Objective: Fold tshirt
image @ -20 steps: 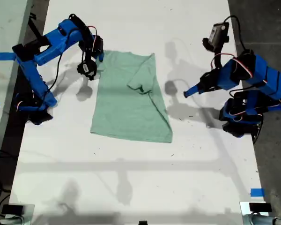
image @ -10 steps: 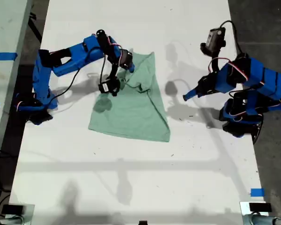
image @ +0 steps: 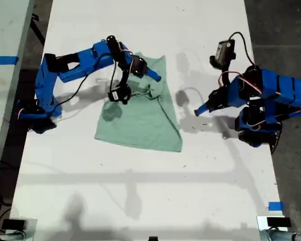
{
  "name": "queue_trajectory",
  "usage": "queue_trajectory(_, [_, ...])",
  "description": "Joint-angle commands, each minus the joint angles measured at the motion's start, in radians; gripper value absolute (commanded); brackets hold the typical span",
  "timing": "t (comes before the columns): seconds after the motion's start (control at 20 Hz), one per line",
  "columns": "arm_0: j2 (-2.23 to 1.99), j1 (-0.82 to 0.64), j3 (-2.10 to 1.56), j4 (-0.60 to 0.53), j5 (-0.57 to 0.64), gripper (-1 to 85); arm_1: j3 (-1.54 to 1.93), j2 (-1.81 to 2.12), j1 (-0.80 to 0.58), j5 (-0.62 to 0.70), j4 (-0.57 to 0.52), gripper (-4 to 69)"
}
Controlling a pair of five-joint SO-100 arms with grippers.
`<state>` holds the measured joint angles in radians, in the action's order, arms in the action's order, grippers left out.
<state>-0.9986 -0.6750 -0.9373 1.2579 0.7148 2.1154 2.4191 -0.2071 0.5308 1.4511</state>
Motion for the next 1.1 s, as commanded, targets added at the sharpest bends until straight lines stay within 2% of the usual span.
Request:
queue_trajectory(0.0, [-0.265,-0.002,-0.078,0.106,-0.014,34.9,-0.006,0.008,0.060,-0.012,-0.075,23.2])
queue_trajectory(0.15, [-0.479,0.074,-0.374,0.091,-0.074,34.6,-0.034,-0.101,0.120,-0.020,-0.126,23.5])
queue_trajectory(0.5, [-0.853,0.219,-1.031,-0.063,-0.308,31.0,-0.095,-0.405,0.161,-0.035,-0.244,31.6])
queue_trajectory(0.75, [-0.870,0.327,-1.101,-0.112,-0.410,24.9,-0.087,-0.606,0.158,-0.023,-0.417,32.7])
queue_trajectory(1.05, [-0.871,0.357,-1.111,-0.114,-0.428,24.1,-0.097,-0.795,0.135,-0.002,-0.566,31.7])
